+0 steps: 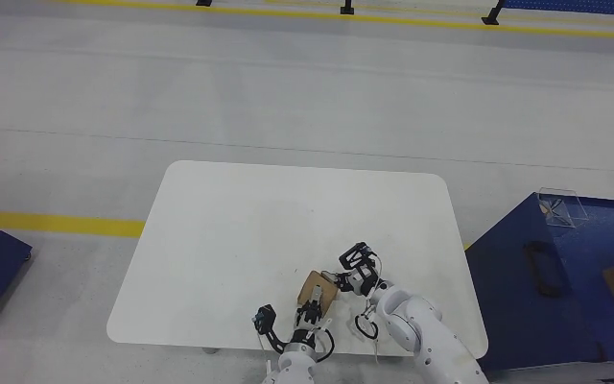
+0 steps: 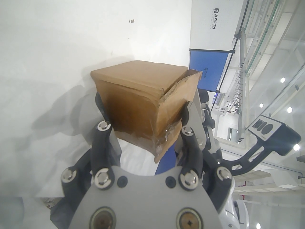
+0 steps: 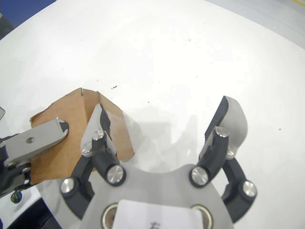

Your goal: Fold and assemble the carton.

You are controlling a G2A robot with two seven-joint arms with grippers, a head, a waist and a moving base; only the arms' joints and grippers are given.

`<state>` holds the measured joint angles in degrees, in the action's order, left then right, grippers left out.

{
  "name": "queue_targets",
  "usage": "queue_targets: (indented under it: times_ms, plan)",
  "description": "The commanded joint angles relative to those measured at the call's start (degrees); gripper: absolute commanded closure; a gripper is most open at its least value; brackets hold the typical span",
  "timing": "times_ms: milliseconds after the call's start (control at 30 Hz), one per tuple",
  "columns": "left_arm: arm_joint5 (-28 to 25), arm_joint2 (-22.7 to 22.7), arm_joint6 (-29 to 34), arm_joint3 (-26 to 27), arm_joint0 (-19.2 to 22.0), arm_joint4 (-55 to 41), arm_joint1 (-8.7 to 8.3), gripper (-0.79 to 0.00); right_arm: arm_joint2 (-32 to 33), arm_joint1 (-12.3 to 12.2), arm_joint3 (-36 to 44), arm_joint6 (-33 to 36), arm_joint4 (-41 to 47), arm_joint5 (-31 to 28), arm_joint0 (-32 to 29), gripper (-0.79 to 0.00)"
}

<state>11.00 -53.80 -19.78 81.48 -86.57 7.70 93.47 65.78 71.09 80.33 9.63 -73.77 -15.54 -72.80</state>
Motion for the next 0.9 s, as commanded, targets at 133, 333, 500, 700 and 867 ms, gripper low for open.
queue_targets:
  times_ms: [133, 333, 500, 700, 867]
  plan:
    - [0.42, 0.22, -0.08, -0.62, 0.34, 0.06, 0.21, -0.523, 0.71, -0.08, -0.14, -0.21, 0.29, -0.15, -0.07, -0.785]
    - [-1.63, 0.48, -0.59, 0.09, -0.25, 0.61, 0.28, -0.542, 1.41, -0.15, 0.2, -0.75, 0.91, -0.31, -0.33, -0.785]
    - [-4.73, 0.07, -0.37, 0.98, -1.4, 0.71, 0.12, -0.465, 2.23, -0.29, 0.52, -1.05, 1.18, -0.64, -0.52, -0.785]
    - [-6.07, -0.39, -0.08, 1.47, -2.21, 1.05, -0.02, -0.416, 3.34, -0.46, 0.27, -0.86, 2.03, -1.6, -0.15, -0.785]
    - [-6.04, -0.66, 0.29, 1.64, -2.38, 1.18, -0.07, -0.419, 3.62, -0.55, 0.23, 0.22, 2.19, -2.39, 0.07, -0.785]
